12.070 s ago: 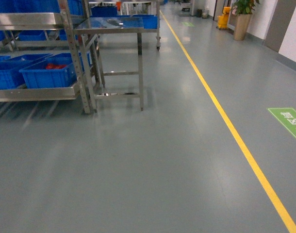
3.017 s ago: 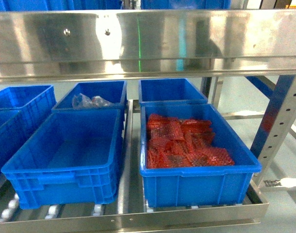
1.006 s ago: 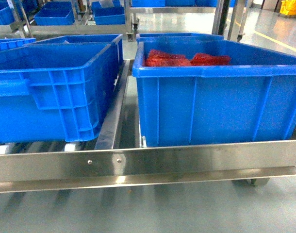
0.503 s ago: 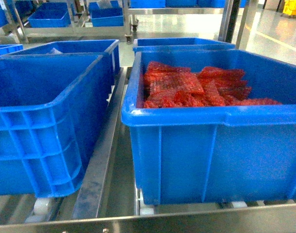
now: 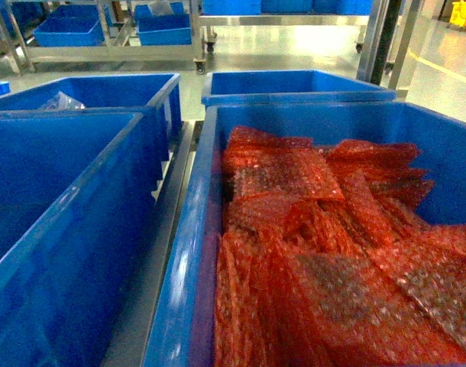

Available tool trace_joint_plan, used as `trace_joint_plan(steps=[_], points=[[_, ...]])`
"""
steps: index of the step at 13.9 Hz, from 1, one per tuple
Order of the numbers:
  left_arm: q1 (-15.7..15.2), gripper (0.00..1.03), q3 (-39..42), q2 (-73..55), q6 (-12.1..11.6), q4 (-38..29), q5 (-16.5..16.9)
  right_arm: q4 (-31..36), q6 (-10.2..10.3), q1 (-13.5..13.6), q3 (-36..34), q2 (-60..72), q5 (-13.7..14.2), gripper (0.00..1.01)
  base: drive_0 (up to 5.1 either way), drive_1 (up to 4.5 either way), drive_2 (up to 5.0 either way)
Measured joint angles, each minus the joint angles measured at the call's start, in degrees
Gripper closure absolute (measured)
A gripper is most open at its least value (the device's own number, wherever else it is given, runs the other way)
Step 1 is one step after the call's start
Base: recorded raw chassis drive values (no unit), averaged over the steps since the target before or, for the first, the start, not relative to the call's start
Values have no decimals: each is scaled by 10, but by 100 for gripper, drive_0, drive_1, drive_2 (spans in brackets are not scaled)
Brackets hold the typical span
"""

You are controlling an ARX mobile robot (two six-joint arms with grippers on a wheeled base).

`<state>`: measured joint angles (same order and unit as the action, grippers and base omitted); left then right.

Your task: Pick blue part to blue bin on bottom shelf

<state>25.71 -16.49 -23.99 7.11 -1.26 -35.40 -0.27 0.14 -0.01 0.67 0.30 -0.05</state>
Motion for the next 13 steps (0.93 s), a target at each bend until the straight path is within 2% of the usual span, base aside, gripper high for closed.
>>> trace_joint_plan(steps=[13], points=[[0, 60, 0, -2, 0, 0, 0, 0, 0, 0, 0, 0, 0, 3, 0, 0, 0]])
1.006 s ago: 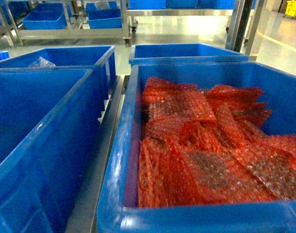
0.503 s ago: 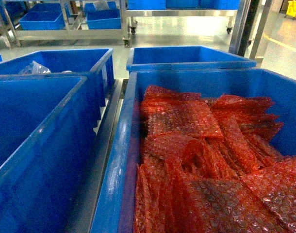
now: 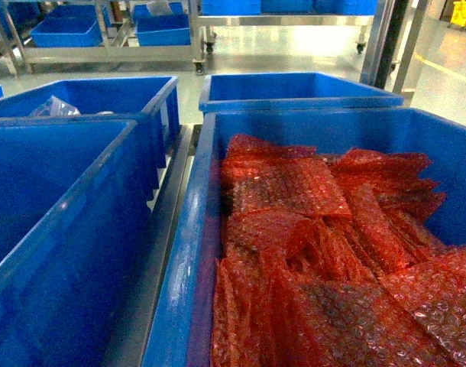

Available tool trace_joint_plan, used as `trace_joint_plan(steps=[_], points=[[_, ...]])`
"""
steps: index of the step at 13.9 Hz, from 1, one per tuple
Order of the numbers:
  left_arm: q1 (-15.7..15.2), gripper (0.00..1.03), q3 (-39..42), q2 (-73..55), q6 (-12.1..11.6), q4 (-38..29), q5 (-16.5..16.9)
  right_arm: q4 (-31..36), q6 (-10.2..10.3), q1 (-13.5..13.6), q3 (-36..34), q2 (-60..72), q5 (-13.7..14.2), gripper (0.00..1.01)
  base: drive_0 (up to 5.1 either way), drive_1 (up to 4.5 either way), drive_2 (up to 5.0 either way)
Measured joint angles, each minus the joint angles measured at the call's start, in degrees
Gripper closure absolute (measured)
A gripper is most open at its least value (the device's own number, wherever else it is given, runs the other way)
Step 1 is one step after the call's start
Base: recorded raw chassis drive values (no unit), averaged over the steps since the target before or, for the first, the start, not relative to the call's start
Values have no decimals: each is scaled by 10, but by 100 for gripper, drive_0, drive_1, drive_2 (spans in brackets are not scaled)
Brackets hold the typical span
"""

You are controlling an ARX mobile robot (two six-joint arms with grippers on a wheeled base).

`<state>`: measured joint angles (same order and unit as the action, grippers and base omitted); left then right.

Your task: Pick blue part to blue bin on bottom shelf

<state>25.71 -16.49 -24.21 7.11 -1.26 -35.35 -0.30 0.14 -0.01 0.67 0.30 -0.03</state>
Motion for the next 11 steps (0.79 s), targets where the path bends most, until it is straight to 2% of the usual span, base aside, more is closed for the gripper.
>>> trace_joint_plan(steps=[11], points=[[0, 60, 0, 0, 0, 0, 0, 0, 0, 0, 0, 0, 0, 3, 0, 0, 0]])
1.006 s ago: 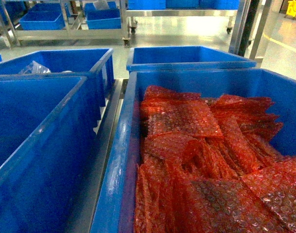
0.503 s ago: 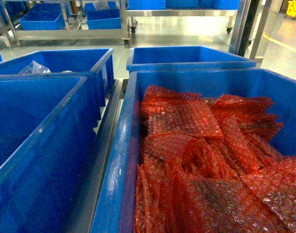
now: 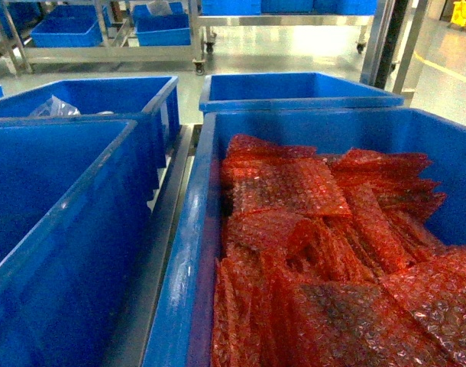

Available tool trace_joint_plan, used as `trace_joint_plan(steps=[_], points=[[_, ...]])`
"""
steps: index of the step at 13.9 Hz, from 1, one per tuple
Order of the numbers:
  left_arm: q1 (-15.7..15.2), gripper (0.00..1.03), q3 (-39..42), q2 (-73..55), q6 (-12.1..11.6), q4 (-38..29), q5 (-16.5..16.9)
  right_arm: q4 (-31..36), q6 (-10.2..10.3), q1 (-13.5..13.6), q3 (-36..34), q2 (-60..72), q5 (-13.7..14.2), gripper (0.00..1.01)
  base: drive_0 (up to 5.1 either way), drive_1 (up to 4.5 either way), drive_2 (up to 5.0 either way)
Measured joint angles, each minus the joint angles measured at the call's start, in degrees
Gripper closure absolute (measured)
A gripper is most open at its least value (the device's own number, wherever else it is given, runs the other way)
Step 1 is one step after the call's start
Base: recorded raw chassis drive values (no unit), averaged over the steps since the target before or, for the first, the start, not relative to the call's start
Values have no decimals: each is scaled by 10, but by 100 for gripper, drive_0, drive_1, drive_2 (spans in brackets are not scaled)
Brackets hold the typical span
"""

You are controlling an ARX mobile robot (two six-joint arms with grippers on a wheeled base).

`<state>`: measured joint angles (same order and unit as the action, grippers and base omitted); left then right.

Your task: Pick blue part to blue bin on bottom shelf

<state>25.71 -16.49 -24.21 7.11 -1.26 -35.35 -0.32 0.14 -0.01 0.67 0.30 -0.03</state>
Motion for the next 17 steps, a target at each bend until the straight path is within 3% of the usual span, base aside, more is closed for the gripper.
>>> trace_joint_plan(steps=[17], points=[[0, 60, 0, 0, 0, 0, 0, 0, 0, 0, 0, 0, 0, 3, 0, 0, 0]])
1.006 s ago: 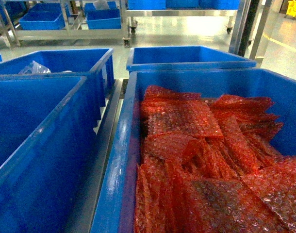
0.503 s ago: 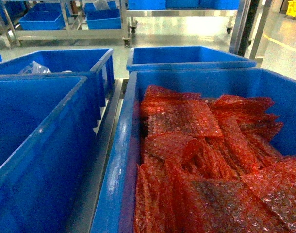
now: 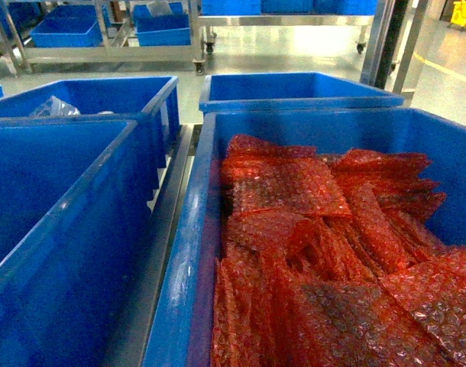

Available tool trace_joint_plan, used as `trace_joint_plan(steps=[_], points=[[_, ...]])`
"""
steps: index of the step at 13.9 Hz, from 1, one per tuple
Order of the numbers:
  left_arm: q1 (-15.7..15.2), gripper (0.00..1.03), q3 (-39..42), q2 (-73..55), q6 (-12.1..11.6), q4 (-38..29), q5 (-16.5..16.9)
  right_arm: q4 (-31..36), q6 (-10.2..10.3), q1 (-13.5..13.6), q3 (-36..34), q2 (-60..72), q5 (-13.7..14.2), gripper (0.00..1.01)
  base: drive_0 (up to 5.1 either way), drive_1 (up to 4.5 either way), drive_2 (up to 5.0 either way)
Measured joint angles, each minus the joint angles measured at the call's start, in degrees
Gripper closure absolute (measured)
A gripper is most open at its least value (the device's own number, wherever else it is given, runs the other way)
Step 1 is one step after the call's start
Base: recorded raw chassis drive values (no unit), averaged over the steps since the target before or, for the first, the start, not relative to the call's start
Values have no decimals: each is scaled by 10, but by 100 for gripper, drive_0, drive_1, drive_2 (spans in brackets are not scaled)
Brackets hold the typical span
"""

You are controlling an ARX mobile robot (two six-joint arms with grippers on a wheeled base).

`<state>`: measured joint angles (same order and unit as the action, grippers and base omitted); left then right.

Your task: Pick blue part to blue bin on bottom shelf

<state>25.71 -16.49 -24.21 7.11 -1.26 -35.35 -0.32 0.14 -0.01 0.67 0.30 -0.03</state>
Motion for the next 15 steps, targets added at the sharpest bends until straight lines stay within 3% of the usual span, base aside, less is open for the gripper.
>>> trace_joint_plan(steps=[3, 4, 5, 8, 9, 10, 13, 15], points=[[0, 60, 0, 0, -2, -2, -3, 0, 0, 0, 0, 0, 0, 3, 0, 0, 0], [7, 60, 0, -8, -17, -17, -43, 0, 0, 0, 0, 0, 0, 3, 0, 0, 0], [-10, 60, 2, -27, -27, -37, -40, 0, 0, 0, 0, 0, 0, 3, 0, 0, 0], [-103, 60, -11, -225, -40, -231, 65, 0, 0, 0, 0, 0, 0, 3, 0, 0, 0], [-130, 53, -44, -318, -32, -290, 106, 0, 0, 0, 0, 0, 0, 3, 0, 0, 0], [-141, 41, -76, -383, -26, -312, 114, 0, 0, 0, 0, 0, 0, 3, 0, 0, 0], [-142, 3, -75, -398, -23, -310, 115, 0, 0, 0, 0, 0, 0, 3, 0, 0, 0], [-171, 23, -26, -384, -48, -421, 235, 0, 0, 0, 0, 0, 0, 3, 0, 0, 0]])
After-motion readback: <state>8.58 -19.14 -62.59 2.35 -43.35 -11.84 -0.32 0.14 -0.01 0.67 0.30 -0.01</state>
